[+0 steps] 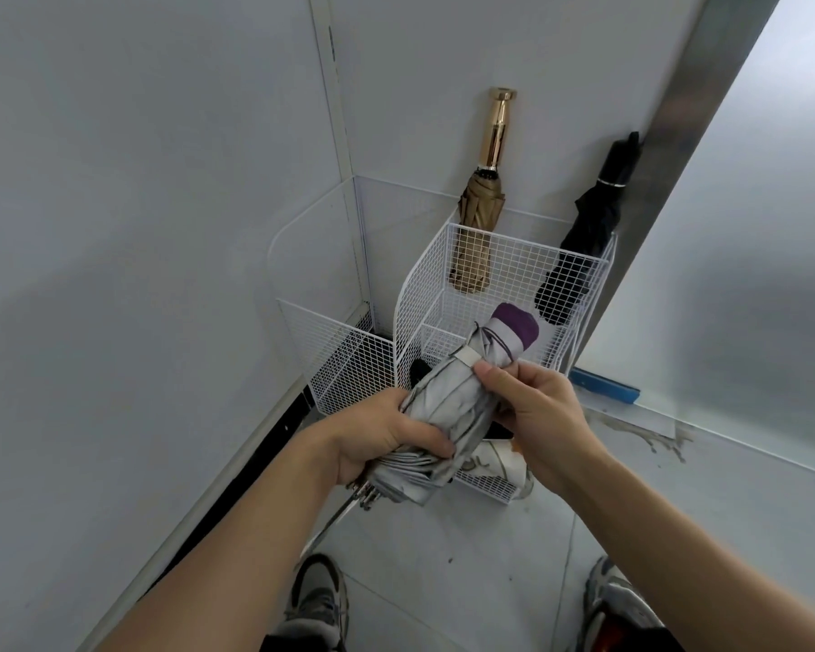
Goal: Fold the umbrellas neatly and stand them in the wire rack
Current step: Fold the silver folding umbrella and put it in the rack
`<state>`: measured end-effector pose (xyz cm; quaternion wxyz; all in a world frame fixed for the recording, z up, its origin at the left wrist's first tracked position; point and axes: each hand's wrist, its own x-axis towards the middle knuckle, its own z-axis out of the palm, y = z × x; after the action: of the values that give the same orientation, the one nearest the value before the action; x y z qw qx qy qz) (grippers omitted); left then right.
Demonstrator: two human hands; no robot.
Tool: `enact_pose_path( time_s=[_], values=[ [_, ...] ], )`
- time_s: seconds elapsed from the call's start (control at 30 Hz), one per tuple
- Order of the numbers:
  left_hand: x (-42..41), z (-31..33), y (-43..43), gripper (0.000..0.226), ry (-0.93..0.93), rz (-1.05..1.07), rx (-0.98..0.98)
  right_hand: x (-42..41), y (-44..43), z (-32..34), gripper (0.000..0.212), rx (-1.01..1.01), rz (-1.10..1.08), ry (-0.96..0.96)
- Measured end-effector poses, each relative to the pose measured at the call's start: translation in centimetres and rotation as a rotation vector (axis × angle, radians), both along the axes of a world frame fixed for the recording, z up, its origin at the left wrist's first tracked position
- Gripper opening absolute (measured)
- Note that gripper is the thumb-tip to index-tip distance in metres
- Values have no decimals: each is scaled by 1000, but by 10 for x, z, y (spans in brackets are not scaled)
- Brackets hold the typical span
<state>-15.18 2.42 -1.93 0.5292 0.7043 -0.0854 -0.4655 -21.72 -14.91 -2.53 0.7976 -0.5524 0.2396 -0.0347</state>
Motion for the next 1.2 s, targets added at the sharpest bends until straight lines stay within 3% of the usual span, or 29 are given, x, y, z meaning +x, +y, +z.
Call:
enact_pose_path(
  time_s=[0.07, 0.13, 0.2, 0.3, 0.5, 0.7, 0.87, 0.97, 1.1, 1.2],
  values=[
    [-4, -3, -4, 46, -149, -24, 85, 1, 3, -5, 27, -63, -74, 29],
    [-12, -7, -11, 56, -475, -78, 278, 2, 4, -9, 29, -122, -122, 44],
    [-22, -7, -17, 52, -832, -94, 495, 2, 6, -8, 29, -147, -134, 38],
    [-21, -9, -19, 36, -987, 16, 465, 1, 1, -3, 27, -162, -72, 12],
    [-13, -11, -17, 26, -752, 75, 265, -3, -12, 2, 59, -216, 82, 42],
    [0, -7, -7, 24, -335, 229, 10, -2, -18, -3, 33, -205, 76, 93],
    [-7, 8, -7, 29, -20, 111, -117, 1, -19, 3, 47, -6, 63, -4],
    [-7, 9, -3, 35, 154, 12, -217, -1, -17, 8, 22, 53, 104, -99],
    [-9, 4, -1, 44, 239, -80, -255, -1, -15, 7, 28, 59, 67, -119],
    [-13, 2, -5, 30, 75, 29, -154, -1, -14, 4, 28, 41, 25, -119]
  ],
)
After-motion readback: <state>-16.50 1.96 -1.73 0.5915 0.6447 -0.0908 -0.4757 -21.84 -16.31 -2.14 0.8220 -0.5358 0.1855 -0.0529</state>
